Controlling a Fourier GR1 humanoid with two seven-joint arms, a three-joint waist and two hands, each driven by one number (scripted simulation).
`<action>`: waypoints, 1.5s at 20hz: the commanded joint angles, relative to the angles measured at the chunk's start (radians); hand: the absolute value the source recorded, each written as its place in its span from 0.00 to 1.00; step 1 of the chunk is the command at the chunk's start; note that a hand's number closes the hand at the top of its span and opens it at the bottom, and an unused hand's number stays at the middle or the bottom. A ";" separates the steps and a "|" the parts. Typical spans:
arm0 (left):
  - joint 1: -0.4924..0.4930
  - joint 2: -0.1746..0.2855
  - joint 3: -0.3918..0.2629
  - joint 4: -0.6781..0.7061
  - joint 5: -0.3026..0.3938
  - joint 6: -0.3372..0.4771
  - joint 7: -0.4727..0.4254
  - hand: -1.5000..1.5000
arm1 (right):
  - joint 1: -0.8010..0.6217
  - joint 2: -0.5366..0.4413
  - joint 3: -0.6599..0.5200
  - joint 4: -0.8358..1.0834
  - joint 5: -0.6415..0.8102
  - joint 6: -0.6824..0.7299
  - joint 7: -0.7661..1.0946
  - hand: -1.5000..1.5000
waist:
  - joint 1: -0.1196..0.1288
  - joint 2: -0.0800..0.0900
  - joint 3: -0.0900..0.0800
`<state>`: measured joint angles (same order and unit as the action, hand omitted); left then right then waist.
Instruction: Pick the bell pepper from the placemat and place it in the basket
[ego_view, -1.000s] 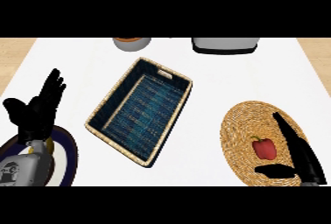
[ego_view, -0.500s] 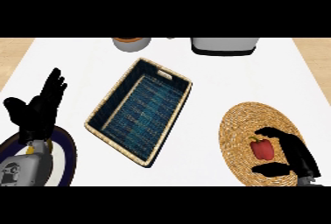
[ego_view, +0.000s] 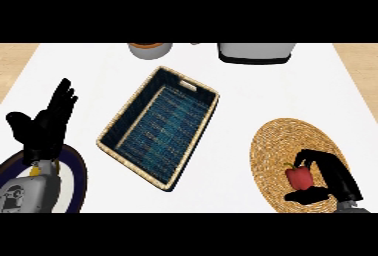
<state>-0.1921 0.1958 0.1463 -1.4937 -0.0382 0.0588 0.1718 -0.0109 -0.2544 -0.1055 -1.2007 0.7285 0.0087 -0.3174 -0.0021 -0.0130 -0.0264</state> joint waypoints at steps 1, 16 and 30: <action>0.000 0.017 0.011 0.019 0.014 -0.023 0.007 0.50 | 0.034 0.214 0.162 -0.038 0.105 -0.073 0.136 1.00 | 0.006 0.012 0.025; -0.037 -0.019 -0.045 0.019 0.003 -0.034 -0.001 0.50 | -0.011 0.251 0.601 -0.234 -0.078 -0.198 0.359 1.00 | 0.106 0.015 0.040; -0.057 -0.029 -0.044 0.039 -0.004 -0.016 0.020 0.50 | -0.151 0.254 0.984 -0.426 -0.059 -0.737 0.762 1.00 | 0.069 -0.004 0.020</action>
<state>-0.2421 0.1714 0.0976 -1.4598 -0.0485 0.0401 0.1809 -0.1208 -0.0019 0.7996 -1.6047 0.6369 -0.6095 0.3295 0.0759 -0.0161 -0.0029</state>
